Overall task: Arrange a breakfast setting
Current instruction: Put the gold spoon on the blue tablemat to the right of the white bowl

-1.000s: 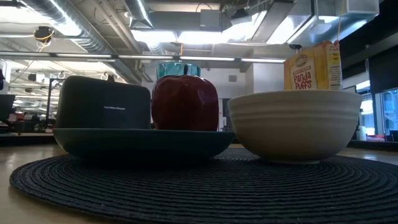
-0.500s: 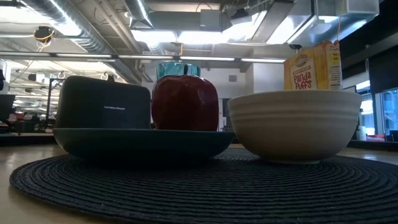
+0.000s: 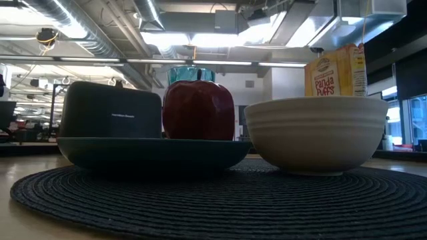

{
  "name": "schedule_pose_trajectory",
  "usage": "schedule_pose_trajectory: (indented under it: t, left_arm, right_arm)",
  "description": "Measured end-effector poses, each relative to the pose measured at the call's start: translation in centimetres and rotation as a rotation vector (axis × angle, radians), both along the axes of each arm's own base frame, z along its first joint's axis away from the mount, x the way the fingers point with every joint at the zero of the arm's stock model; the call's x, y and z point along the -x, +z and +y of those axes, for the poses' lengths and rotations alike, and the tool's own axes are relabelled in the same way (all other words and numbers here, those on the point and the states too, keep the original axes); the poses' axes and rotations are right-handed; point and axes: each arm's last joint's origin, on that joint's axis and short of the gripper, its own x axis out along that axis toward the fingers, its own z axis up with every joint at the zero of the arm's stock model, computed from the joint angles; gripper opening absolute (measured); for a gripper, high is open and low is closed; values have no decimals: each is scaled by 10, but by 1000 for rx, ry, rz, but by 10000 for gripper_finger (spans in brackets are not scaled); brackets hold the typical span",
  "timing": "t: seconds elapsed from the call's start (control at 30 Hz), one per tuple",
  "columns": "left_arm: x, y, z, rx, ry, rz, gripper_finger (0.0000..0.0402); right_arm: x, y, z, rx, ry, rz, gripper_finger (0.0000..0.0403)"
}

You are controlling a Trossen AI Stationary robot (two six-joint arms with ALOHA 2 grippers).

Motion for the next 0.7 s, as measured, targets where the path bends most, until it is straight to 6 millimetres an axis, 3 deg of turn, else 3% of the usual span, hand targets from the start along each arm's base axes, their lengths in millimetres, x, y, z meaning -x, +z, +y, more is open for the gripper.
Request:
schedule_pose_trajectory:
  t: [0.13, 0.33, 0.47, 0.57, 0.7]
  left_arm:
    - [1, -7, 1, 20, 16, 117, 2]
    - [11, -28, 1, 85, 82, 432, 2]
    - [9, -48, 0, 186, 15, 617, 1]
    - [3, -60, -2, 243, -51, 698, 1]
    - [-7, -72, -7, 284, -127, 746, 0]
  right_arm:
    - [6, -7, -1, -26, -25, 119, 94]
    - [39, 8, -9, -93, -120, 276, 164]
    - [47, 25, -10, -100, -134, 240, 186]
    - [38, 28, -10, -69, -125, 248, 190]
    - [14, 17, -9, -47, -54, 313, 190]
